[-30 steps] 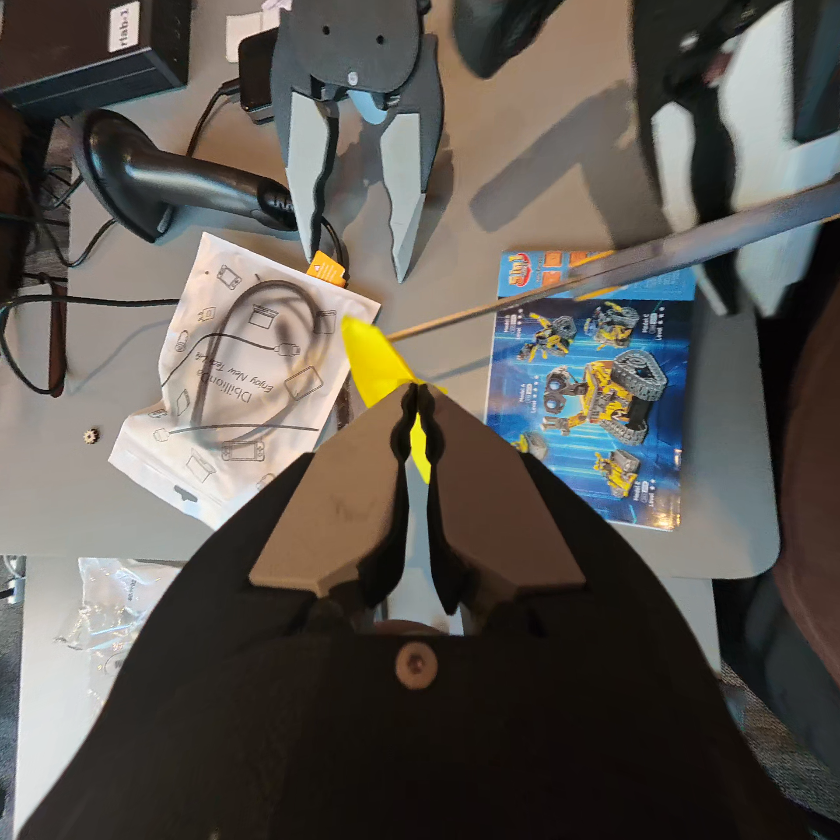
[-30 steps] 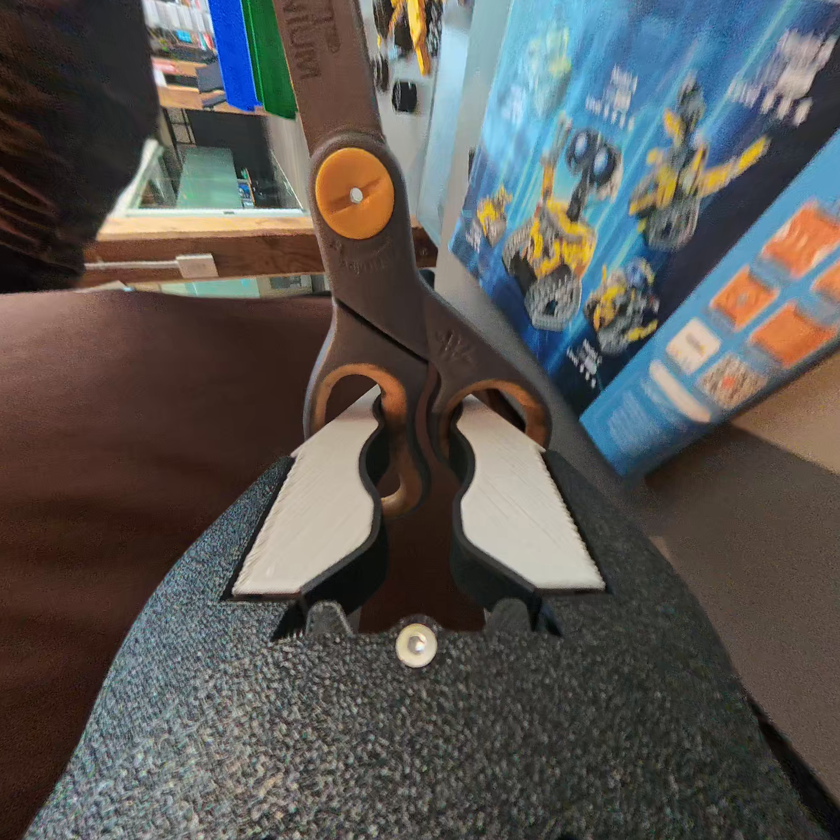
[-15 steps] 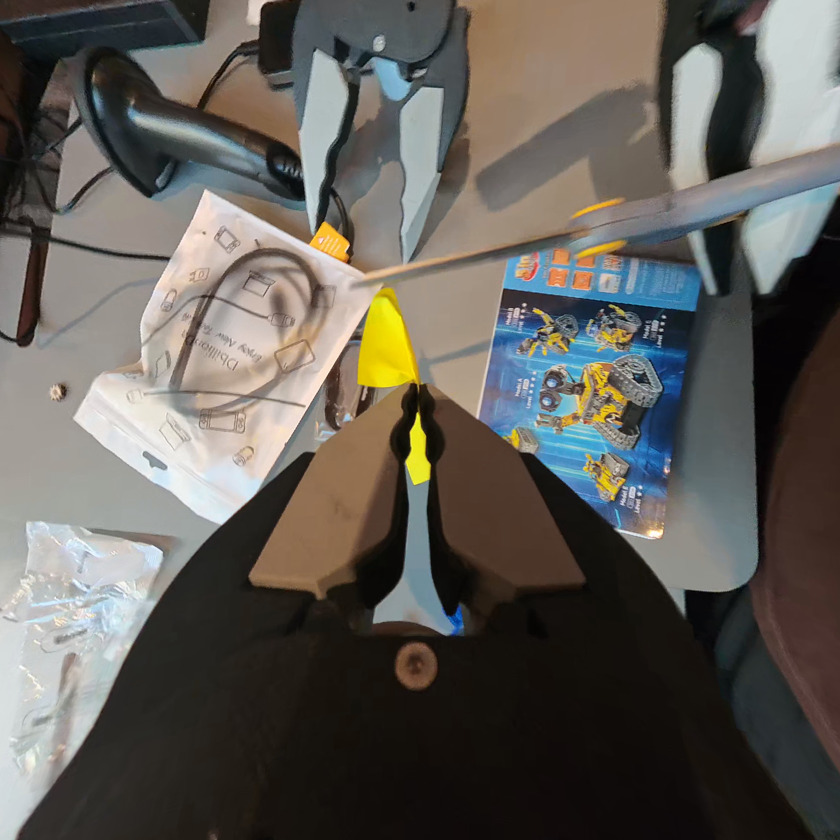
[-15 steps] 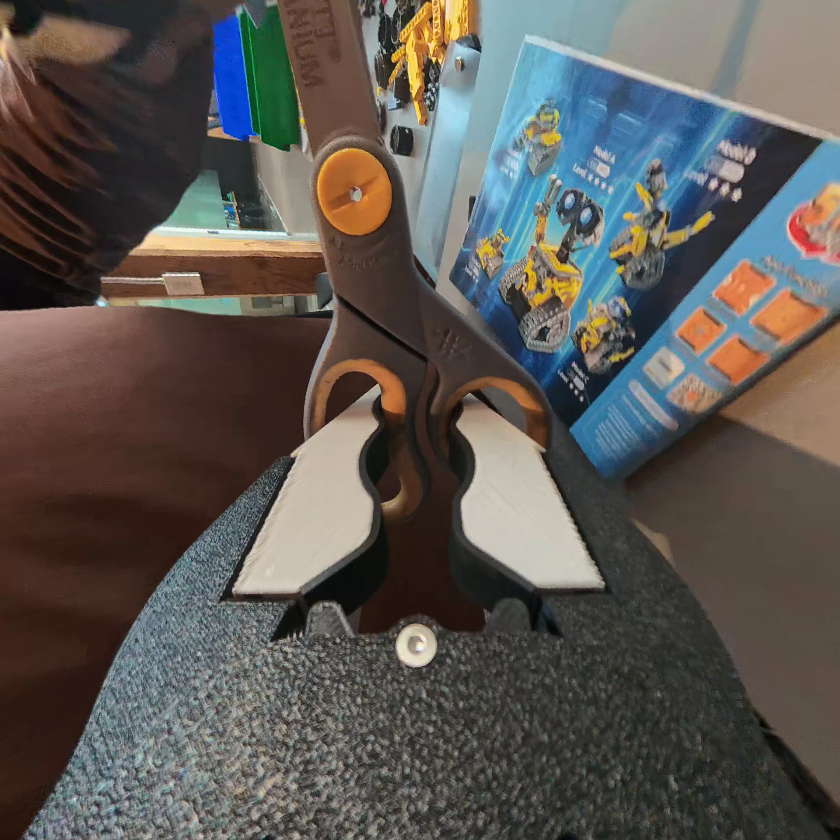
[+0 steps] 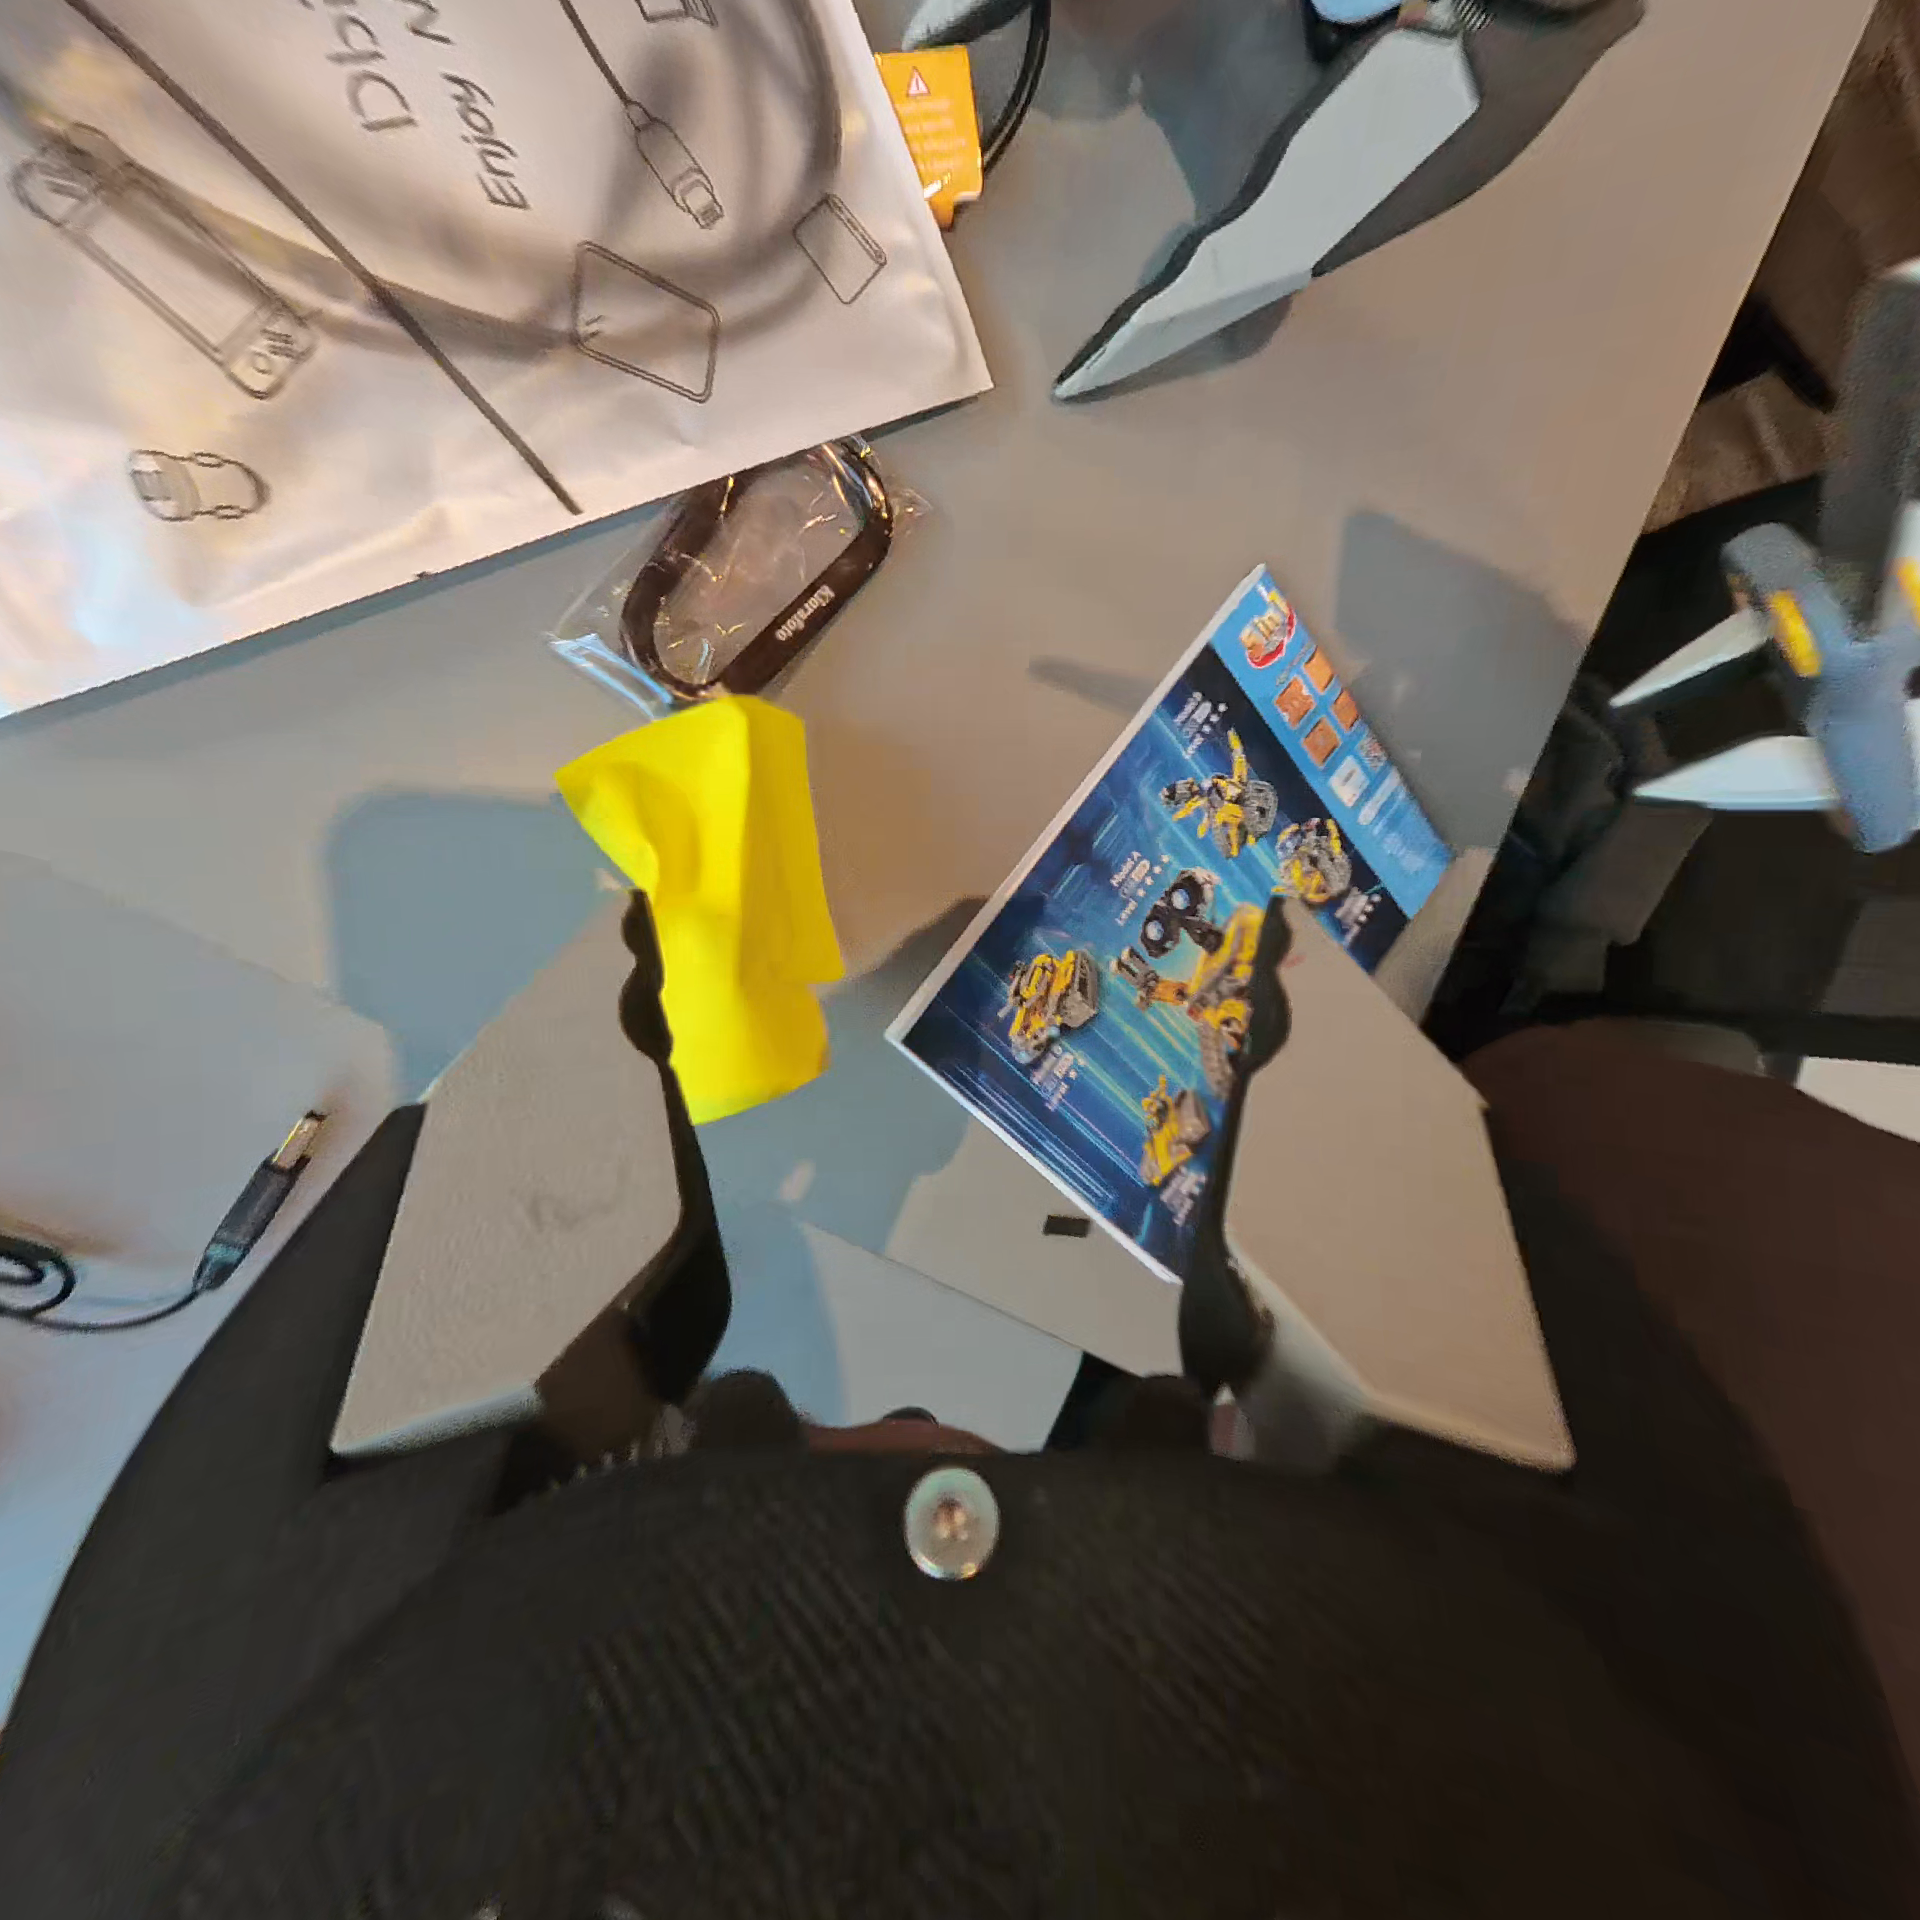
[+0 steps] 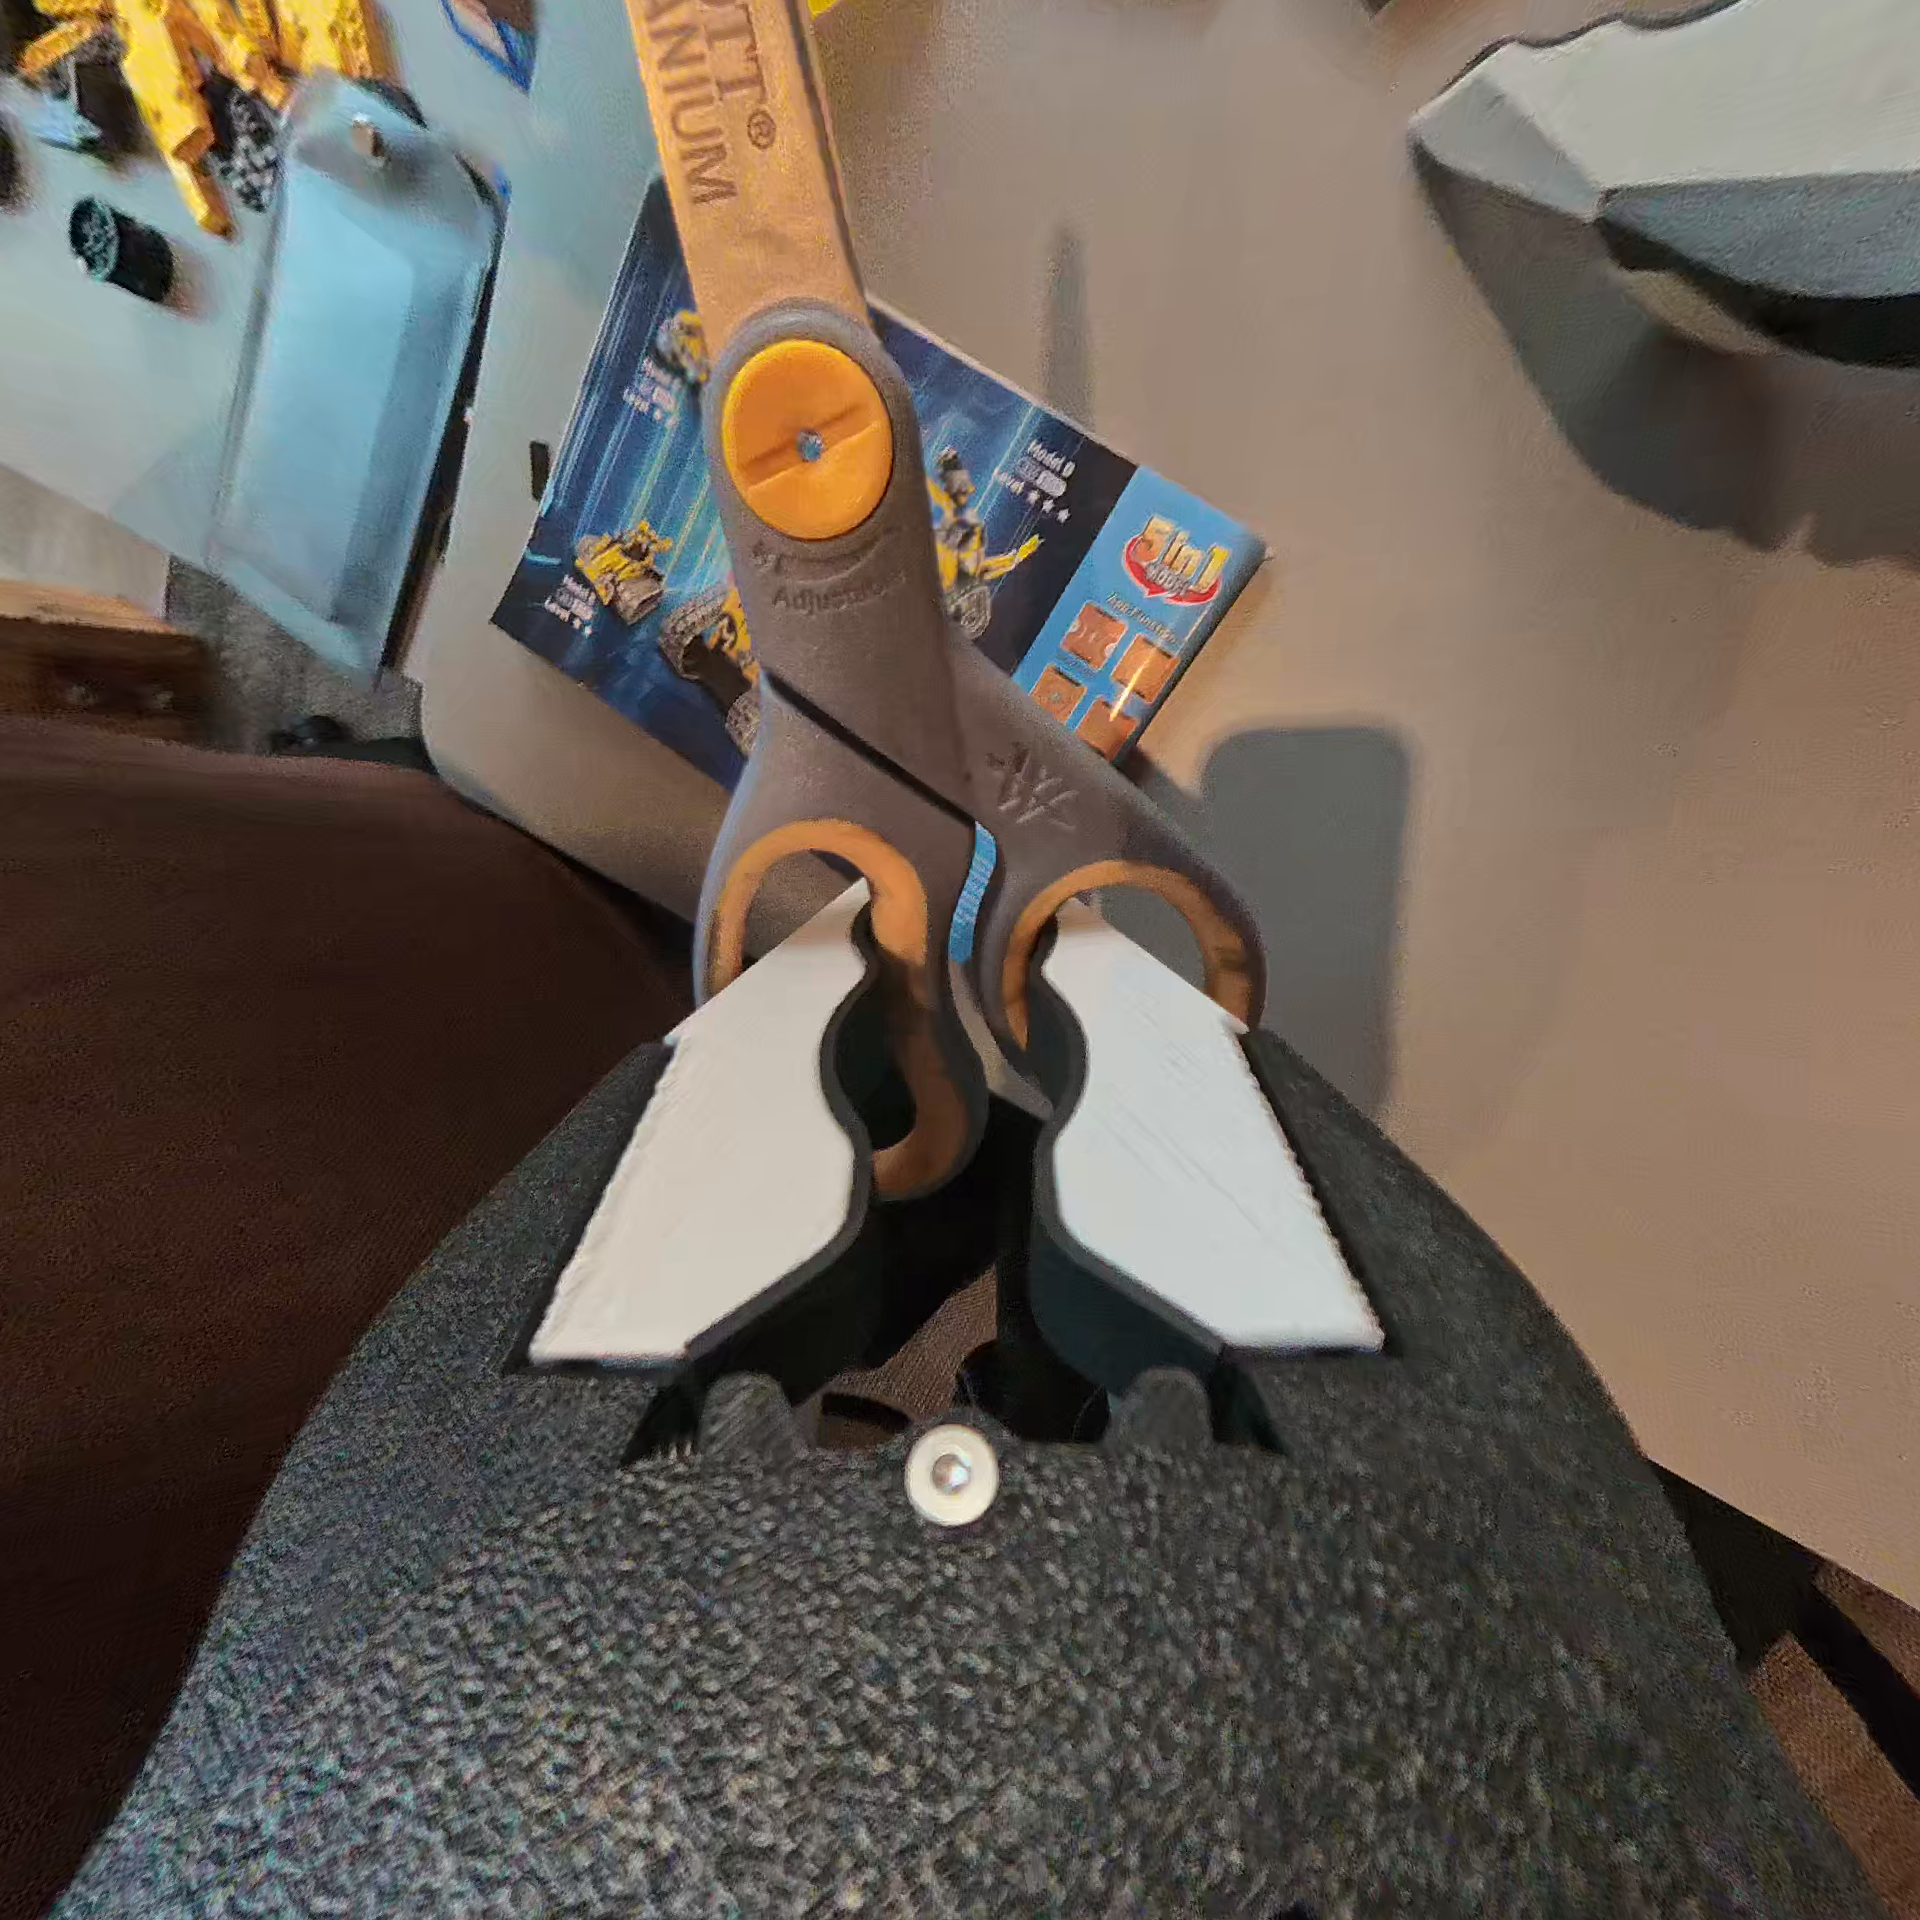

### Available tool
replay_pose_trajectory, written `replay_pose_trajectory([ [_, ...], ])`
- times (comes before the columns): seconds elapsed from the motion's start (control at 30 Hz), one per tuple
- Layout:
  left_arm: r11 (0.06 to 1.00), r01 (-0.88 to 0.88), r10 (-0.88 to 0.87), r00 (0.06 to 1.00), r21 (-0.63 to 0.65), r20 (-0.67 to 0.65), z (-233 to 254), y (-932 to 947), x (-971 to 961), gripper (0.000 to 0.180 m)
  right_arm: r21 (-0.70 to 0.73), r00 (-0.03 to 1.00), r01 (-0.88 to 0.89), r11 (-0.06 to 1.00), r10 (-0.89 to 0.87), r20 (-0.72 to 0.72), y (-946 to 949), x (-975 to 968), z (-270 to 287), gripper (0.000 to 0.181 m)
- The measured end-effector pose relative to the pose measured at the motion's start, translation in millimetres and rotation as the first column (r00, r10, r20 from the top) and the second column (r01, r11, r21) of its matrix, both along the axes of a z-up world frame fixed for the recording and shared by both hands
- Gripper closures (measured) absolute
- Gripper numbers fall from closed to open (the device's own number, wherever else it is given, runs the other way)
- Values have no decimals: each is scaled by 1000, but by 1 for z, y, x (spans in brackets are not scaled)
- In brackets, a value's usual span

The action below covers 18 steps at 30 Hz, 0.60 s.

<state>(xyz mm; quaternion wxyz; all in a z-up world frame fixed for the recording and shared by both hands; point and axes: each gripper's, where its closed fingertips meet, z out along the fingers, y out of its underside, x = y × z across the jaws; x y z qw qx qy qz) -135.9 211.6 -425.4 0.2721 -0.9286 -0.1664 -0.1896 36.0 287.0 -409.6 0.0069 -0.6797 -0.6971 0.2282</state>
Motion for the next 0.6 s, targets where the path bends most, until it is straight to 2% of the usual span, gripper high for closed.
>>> replay_pose_trajectory([
  [0.07, 997, -29, 31, 999, 73, -24, 21, -3, -3, 74, 5, 999, 34, 999, -33, -27, 0, -5, 4, 163],
  [0.13, 984, -8, 15, 999, 180, -39, 33, -2, 3, 102, -20, 998, 53, 998, -54, -29, -4, -8, 3, 162],
  [0.17, 978, -13, 18, 1000, 210, -19, 32, 1, 5, 109, -42, 997, 64, 997, -66, -32, -7, -9, 3, 162],
  [0.27, 943, -106, -2, 945, 315, 326, 50, 23, 12, 118, -99, 995, 94, 991, -97, -33, -13, -12, 5, 162],
  [0.3, 935, -136, 14, 937, 326, 348, 56, 27, 6, 117, -84, 994, 99, 991, -103, -38, -12, -12, 7, 162],
  [0.4, 929, -43, -47, 972, 368, 232, 73, 17, 15, 122, -31, 991, 107, 994, -109, -83, -7, -16, 17, 163],
  [0.5, 945, 68, -180, 925, 320, 335, 80, -2, 71, 118, -10, 987, 98, 995, -99, -123, -12, -28, 25, 163],
  [0.6, 929, 97, -222, 919, 357, 327, 90, -3, 109, 119, -31, 990, 55, 998, -59, -127, -37, -42, 25, 163],
])
